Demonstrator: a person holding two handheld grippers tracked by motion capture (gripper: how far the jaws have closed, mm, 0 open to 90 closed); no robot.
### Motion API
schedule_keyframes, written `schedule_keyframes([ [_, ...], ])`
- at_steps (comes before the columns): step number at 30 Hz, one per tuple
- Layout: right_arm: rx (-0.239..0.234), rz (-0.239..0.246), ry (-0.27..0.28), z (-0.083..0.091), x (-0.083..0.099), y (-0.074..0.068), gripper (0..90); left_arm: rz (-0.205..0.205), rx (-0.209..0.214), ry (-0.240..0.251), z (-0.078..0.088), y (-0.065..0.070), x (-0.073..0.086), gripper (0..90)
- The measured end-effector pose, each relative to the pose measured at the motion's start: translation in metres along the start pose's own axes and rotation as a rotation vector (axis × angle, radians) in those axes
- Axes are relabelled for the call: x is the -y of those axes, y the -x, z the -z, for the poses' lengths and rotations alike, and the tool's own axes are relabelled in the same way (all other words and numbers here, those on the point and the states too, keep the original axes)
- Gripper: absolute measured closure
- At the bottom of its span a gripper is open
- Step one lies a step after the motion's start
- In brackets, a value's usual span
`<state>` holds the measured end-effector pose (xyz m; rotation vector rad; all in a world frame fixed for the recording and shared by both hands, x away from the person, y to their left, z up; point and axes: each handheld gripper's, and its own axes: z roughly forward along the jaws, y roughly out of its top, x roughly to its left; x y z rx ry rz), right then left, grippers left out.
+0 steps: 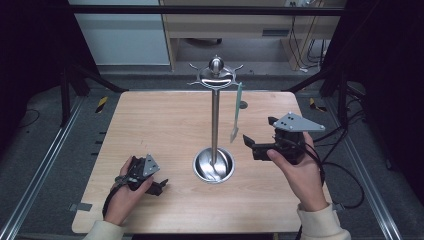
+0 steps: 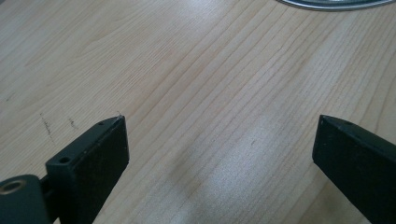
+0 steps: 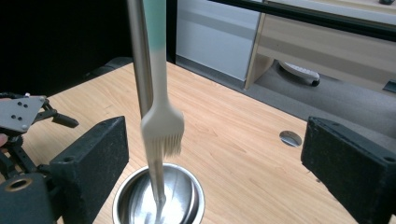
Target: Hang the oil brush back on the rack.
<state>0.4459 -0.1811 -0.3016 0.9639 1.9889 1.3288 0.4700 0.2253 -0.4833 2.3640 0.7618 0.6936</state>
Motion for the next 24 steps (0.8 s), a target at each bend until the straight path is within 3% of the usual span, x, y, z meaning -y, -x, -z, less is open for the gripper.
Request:
schedule_keyframes([
  [8,0.027,-0.019,-0.047,0.001,0.017,0.01,7.4,0.006,-0.005,0.004,0.001,0.0,0.0,3.3],
  [12,0.053,-0.013,-0.108,-0.002,0.035,0.017,10.2,0.006,-0.005,0.004,0.001,0.0,0.0,3.3],
  [14,0.042,-0.016,-0.134,-0.003,0.041,0.019,14.3,0.006,-0.006,0.004,0.001,0.0,0.0,3.3],
  [24,0.043,0.001,-0.196,-0.009,0.067,0.021,13.3,0.006,-0.006,0.003,0.001,0.0,0.0,3.3],
])
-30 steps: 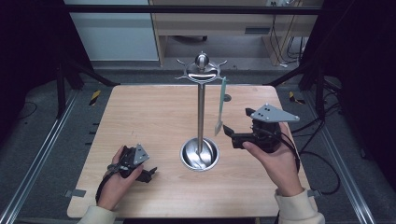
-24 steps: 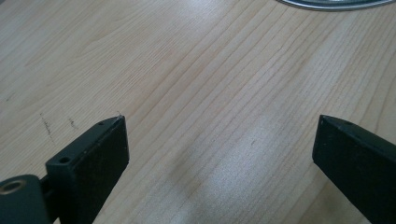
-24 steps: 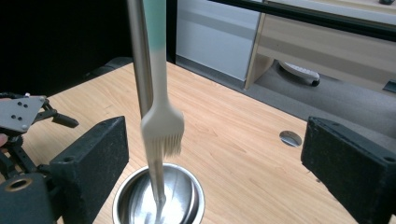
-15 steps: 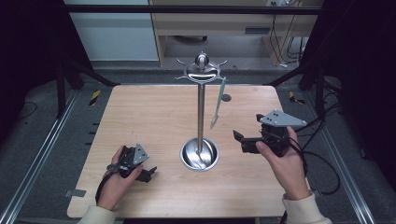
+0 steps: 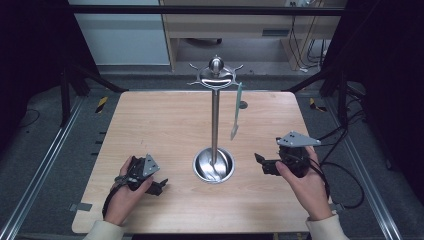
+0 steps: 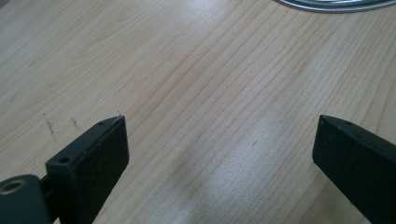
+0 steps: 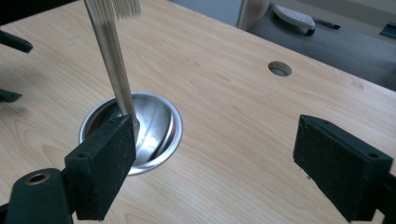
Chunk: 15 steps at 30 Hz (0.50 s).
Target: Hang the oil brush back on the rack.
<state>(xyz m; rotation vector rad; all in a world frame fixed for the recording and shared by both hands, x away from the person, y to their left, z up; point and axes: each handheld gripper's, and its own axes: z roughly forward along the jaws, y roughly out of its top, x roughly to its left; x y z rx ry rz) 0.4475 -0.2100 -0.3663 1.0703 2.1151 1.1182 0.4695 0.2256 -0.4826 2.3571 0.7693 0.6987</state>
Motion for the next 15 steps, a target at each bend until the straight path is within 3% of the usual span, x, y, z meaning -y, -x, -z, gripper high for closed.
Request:
schedule_keyframes([
  [15,-0.002,-0.031,-0.091,-0.03,0.031,0.003,13.4,-0.006,0.001,-0.003,0.0,0.0,0.0,3.3],
])
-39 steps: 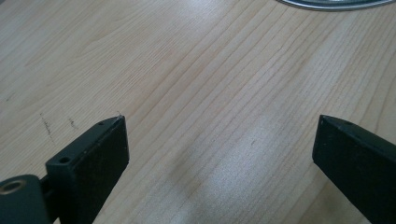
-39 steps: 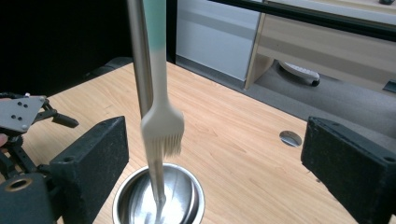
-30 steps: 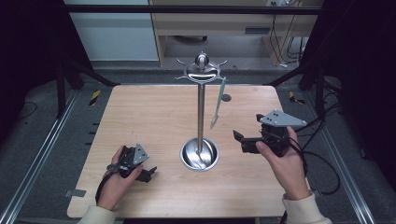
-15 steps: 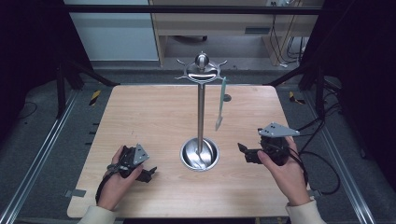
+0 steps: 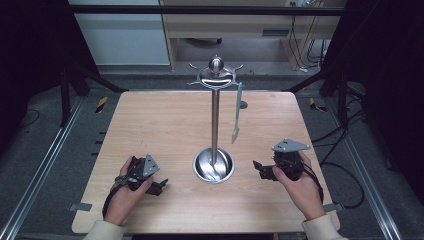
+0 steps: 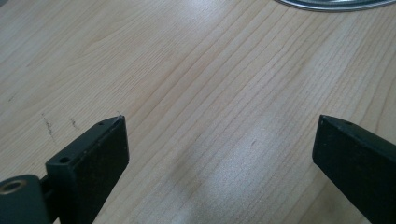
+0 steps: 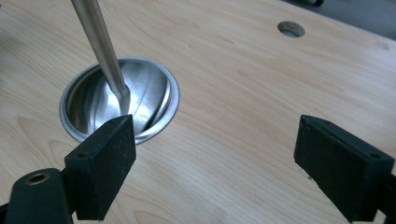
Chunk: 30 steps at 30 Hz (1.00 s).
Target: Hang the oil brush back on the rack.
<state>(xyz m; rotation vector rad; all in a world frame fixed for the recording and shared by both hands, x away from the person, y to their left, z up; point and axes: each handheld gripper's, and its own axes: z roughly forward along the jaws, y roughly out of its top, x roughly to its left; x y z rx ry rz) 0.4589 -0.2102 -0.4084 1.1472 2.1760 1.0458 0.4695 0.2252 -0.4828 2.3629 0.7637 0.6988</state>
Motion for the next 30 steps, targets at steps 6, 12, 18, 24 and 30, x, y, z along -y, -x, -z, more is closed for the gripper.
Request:
schedule_keyframes([
  [6,-0.008,-0.024,-0.039,-0.02,0.012,0.006,13.6,-0.003,0.001,-0.001,0.0,0.0,0.0,3.3],
  [12,-0.01,-0.054,-0.06,-0.034,0.017,0.01,13.6,-0.005,0.002,-0.003,0.0,0.0,0.0,3.3],
  [18,-0.008,-0.095,-0.061,-0.048,0.022,0.018,13.7,-0.006,0.002,-0.003,-0.001,0.0,0.0,3.3],
  [24,0.006,-0.123,-0.079,-0.06,0.028,0.027,13.7,-0.008,0.003,-0.003,-0.001,0.001,0.0,3.3],
  [30,0.019,-0.144,-0.079,-0.067,0.033,0.034,13.7,-0.009,0.003,-0.002,-0.001,0.001,0.0,3.3],
])
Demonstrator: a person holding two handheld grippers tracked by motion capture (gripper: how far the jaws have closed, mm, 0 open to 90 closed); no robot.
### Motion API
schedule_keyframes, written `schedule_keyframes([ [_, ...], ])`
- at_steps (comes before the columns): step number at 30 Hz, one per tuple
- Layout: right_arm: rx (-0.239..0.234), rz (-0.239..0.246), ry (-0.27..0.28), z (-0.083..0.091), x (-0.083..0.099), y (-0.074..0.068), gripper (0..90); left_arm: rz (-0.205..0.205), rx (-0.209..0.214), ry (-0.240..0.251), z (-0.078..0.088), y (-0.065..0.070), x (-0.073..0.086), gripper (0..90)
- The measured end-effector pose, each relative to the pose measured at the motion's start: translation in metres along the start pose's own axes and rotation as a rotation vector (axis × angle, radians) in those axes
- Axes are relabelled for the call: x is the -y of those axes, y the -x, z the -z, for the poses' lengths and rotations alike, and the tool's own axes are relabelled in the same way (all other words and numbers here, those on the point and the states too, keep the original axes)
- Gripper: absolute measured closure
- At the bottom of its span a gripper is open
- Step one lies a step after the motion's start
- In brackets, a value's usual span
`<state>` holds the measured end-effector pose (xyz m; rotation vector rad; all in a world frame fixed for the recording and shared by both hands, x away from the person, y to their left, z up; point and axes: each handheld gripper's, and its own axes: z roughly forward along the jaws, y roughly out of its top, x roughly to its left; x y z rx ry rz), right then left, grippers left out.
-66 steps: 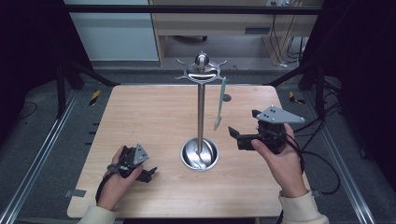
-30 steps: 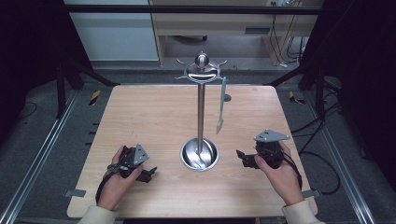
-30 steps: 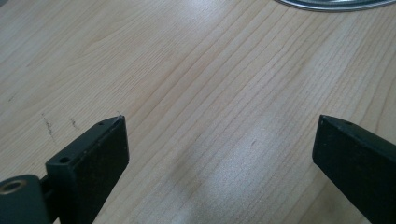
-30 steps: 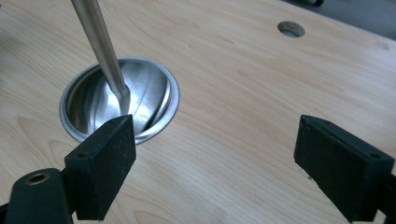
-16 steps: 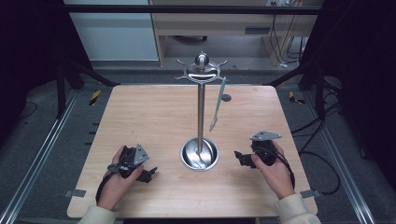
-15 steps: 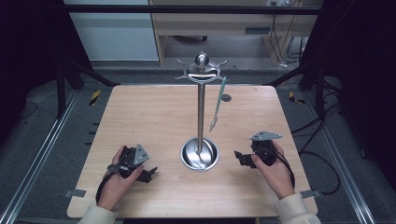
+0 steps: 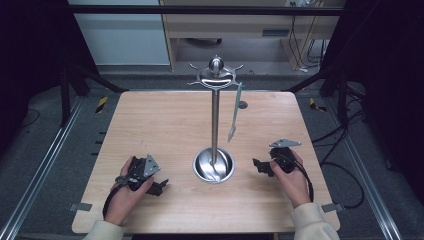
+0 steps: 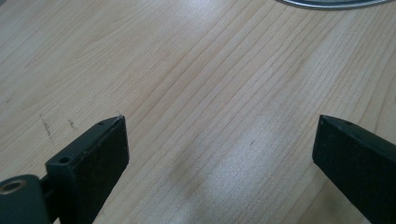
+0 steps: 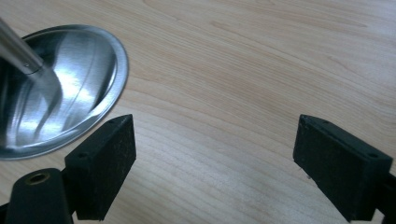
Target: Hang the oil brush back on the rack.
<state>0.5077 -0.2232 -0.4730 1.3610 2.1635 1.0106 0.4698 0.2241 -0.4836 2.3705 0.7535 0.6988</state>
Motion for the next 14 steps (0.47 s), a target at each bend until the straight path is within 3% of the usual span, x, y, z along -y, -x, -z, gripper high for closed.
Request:
schedule_keyframes([
  [7,0.008,-0.06,0.025,-0.01,0.006,0.008,13.7,0.0,-0.001,0.0,0.0,0.0,-0.001,3.3],
  [11,0.028,-0.052,0.01,-0.009,0.014,0.009,13.7,-0.002,0.0,0.002,0.0,0.001,-0.001,3.3],
  [14,0.03,-0.074,0.011,-0.006,0.016,0.009,13.7,-0.003,-0.001,0.003,-0.001,0.001,-0.001,3.3],
])
